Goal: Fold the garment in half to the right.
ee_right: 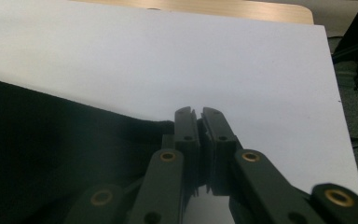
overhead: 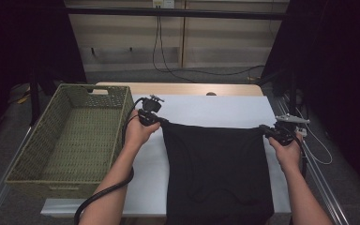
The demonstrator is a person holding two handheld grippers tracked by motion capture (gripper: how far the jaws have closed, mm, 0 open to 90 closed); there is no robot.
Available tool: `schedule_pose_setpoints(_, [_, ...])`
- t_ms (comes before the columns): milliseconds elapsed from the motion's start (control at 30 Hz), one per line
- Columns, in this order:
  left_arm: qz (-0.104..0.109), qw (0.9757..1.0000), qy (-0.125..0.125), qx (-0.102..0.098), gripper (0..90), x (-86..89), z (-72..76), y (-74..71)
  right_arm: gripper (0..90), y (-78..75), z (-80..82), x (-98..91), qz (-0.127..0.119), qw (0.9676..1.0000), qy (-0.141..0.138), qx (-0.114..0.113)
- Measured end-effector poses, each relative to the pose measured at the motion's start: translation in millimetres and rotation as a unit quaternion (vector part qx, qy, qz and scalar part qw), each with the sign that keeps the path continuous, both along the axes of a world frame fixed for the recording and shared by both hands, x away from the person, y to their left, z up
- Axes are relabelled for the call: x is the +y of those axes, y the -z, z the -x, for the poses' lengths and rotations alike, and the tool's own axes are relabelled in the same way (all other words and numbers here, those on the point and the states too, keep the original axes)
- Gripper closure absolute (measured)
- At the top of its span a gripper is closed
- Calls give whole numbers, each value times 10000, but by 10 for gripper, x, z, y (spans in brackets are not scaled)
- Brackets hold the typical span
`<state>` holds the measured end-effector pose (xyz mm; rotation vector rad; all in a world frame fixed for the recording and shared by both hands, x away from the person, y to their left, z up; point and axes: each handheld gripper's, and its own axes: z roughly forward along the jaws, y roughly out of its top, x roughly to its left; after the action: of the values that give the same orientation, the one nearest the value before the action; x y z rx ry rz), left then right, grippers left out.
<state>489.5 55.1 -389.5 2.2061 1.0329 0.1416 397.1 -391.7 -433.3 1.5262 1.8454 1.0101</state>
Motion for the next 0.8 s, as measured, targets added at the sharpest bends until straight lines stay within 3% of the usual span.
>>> schedule_pose_setpoints(367, [-51,9998,-152,-149,859,31,-231,-119,856,-110,-141,-3,80,9999,66,-125])
schedule_pose_setpoints(533, [-63,9996,-251,-92,859,18,-453,-111,856,-203,-306,-26,156,9997,149,-135])
schedule_pose_setpoints(733, [129,9989,-394,-202,855,-48,-700,-90,853,-259,-582,-32,234,9991,304,-195])
schedule_pose_setpoints(800, [156,9990,-408,-67,800,-68,-744,6,792,-206,-653,-34,7,9990,424,-164])
